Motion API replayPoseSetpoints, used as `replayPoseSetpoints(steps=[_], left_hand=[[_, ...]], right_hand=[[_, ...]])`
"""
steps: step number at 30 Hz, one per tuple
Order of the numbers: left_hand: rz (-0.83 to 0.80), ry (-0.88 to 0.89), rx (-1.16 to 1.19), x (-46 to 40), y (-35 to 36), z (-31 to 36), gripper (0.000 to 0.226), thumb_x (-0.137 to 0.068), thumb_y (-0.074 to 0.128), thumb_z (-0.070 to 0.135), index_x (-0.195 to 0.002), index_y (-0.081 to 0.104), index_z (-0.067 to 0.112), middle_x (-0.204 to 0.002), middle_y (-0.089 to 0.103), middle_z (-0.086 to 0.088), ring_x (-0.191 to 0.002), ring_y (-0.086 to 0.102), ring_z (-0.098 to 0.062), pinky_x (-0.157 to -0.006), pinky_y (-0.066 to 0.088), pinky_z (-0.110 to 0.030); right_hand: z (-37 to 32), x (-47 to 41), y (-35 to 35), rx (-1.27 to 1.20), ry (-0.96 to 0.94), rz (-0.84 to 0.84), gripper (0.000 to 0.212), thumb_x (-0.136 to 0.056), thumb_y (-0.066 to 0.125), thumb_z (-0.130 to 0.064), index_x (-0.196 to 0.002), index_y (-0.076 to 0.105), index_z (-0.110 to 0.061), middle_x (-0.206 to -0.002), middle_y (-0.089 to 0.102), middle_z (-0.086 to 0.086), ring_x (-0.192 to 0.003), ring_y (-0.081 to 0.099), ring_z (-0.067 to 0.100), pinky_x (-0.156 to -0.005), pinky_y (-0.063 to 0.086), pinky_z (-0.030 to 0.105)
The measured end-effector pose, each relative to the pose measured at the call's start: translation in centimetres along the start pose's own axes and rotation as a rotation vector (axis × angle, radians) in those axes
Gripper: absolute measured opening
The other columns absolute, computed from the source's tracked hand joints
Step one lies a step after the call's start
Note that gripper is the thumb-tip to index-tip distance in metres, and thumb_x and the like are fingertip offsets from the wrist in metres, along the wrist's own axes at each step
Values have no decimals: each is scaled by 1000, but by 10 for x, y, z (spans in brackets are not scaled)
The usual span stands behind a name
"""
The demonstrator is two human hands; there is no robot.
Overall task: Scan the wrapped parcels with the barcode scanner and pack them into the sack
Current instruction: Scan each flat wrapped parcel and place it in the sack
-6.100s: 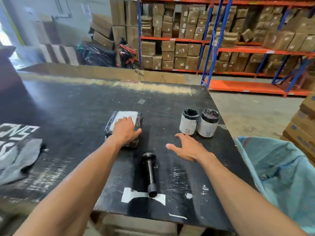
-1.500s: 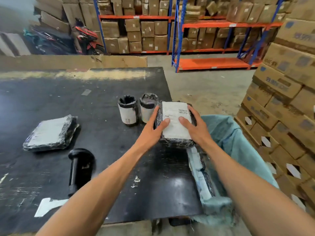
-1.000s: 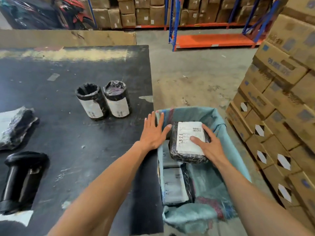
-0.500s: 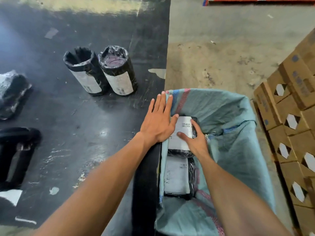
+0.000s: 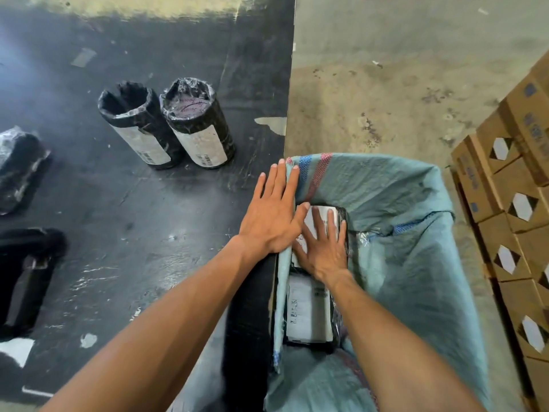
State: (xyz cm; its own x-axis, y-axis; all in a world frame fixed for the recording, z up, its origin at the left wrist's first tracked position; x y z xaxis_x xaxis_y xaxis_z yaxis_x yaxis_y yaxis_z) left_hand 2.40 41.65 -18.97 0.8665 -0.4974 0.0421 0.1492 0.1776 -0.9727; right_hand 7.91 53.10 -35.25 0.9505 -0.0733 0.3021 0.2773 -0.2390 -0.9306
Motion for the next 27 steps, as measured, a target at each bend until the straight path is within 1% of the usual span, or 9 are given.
replayPoseSetpoints(steps=[1,3,8,13,15,17,19,22,27], left_hand=[[2,-2,1,0,1,-1,72,-107,24,48,-163,-4,12,-169,-12,-14,-156,-13,-24,-126,-9,-42],[9,-5,-2,0,2,-1,72,-106,22,49,-163,-3,12,-169,-11,-14,-156,-13,-24,-126,-8,-42],[36,0,-9,-2,3,-3,72,-106,24,48,-163,0,11,-170,-8,-14,-157,-9,-25,-126,-7,-42],[-10,2,-3,0,2,-1,72,-107,21,50,-163,-5,13,-169,-14,-12,-156,-16,-23,-126,-9,-42],[-19,2,0,0,1,-1,72,-107,21,50,-162,-6,14,-169,-15,-12,-156,-17,-23,-126,-10,-42],[-24,0,-1,1,1,-1,71,-107,21,50,-162,-6,14,-169,-15,-13,-155,-17,-23,-126,-10,-42],[-23,2,-8,0,1,-1,71,-107,20,50,-162,-7,13,-168,-16,-13,-155,-17,-23,-126,-10,-42],[-25,6,-15,0,2,-2,72,-107,19,51,-162,-6,13,-168,-16,-13,-156,-16,-24,-126,-10,-42],[-33,9,4,-1,3,-2,72,-107,18,51,-162,-6,12,-168,-15,-13,-156,-16,-25,-126,-11,-42]], right_hand=[[-7,-1,3,25,24,-3,65,-85,-24,-73,-138,-49,-45,-177,-14,7,-159,-27,39,-122,-17,67],[-9,-6,4,39,52,2,63,-83,-26,-70,-131,-55,-42,-178,-11,7,-158,-28,41,-121,-17,68],[-1,-12,0,69,29,4,63,-86,-23,-73,-134,-53,-44,-179,-7,8,-159,-27,40,-123,-16,67],[-5,-6,-7,102,37,-61,62,-86,-22,-72,-131,-54,-44,-177,-18,10,-155,-35,41,-122,-15,68],[-7,-1,-8,106,28,-94,62,-92,-15,-72,-138,-48,-45,-176,-21,9,-154,-37,40,-122,-15,68],[-9,4,-8,95,2,-116,66,-100,-4,-71,-153,-34,-44,-175,-22,9,-155,-35,39,-123,-14,67],[-9,10,-11,54,-21,-116,71,-103,1,-71,-164,-19,-42,-176,-21,9,-158,-30,35,-125,-12,64],[-3,22,-17,-16,-17,-76,72,-104,6,-72,-168,-6,-42,-178,-15,7,-162,-20,30,-129,-10,58],[24,44,-40,-130,102,29,71,-107,20,-66,-170,8,-36,-179,-2,11,-165,-5,28,-131,-6,53]])
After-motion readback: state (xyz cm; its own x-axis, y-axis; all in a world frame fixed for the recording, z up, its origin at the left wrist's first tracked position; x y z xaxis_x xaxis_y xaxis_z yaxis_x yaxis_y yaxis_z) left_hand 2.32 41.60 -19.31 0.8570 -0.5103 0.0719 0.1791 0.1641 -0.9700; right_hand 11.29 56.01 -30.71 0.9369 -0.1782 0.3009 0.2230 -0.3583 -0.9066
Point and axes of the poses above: each hand's wrist, its own x-axis away from the middle knuckle, its own y-axis out of the palm, z = x × y, the point moved 7 cm from there along -x, towards the middle knuckle
